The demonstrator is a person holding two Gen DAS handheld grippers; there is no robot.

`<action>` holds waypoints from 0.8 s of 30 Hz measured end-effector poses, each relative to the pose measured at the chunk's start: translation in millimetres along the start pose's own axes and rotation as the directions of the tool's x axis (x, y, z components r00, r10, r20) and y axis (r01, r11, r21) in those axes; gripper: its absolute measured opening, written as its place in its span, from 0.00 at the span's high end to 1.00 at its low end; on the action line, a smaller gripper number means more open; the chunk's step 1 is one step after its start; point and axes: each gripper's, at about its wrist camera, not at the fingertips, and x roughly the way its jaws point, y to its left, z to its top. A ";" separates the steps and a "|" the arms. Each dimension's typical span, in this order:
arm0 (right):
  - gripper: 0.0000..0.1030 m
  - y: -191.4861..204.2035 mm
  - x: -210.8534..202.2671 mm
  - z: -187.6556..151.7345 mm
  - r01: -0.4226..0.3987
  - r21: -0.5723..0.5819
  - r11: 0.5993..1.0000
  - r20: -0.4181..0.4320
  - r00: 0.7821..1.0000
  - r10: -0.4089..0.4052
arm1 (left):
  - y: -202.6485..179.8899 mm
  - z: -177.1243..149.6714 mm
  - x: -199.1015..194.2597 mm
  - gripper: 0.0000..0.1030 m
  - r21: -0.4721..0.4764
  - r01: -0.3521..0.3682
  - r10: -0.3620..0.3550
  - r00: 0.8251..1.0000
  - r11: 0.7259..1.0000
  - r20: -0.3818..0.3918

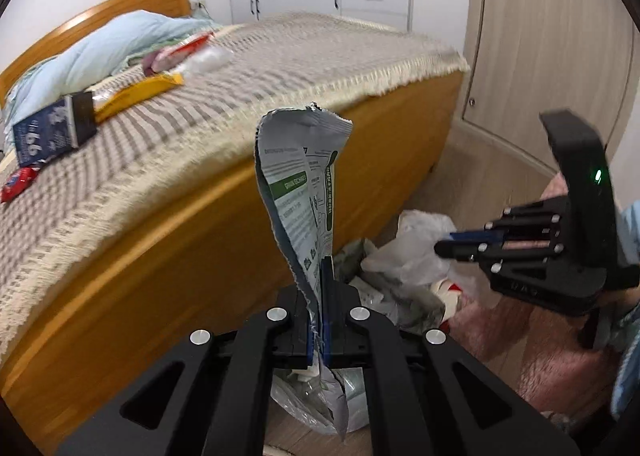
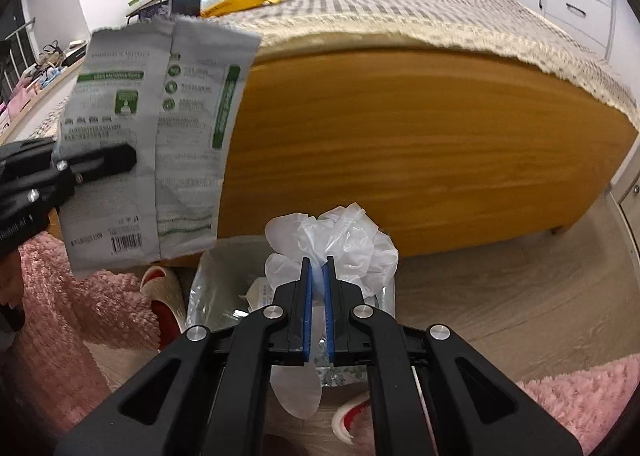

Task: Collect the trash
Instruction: 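Carry the foil pouch with the left tool while the right tool carries the gloves toward the wastebasket, then lower the foil pouch into the bag with the left tool while the right tool holds the gloves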

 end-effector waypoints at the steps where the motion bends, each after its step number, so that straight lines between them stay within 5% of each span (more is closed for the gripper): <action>1: 0.95 -1.8 4.1 -1.5 -0.001 0.006 1.000 -0.015 1.000 0.001 | -2.1 -1.2 7.0 1.00 0.009 0.003 -0.003 1.000 1.000 -0.015; 12: 0.95 -11.8 43.0 -12.8 -0.035 0.062 0.997 -0.150 0.988 0.044 | -19.8 -9.4 62.8 1.00 0.140 0.006 0.011 0.992 0.990 -0.123; 24: 0.95 -27.6 95.2 -20.1 -0.086 0.182 0.980 -0.310 0.940 0.140 | -36.1 -30.7 131.4 1.00 0.339 -0.025 0.109 0.967 0.940 -0.232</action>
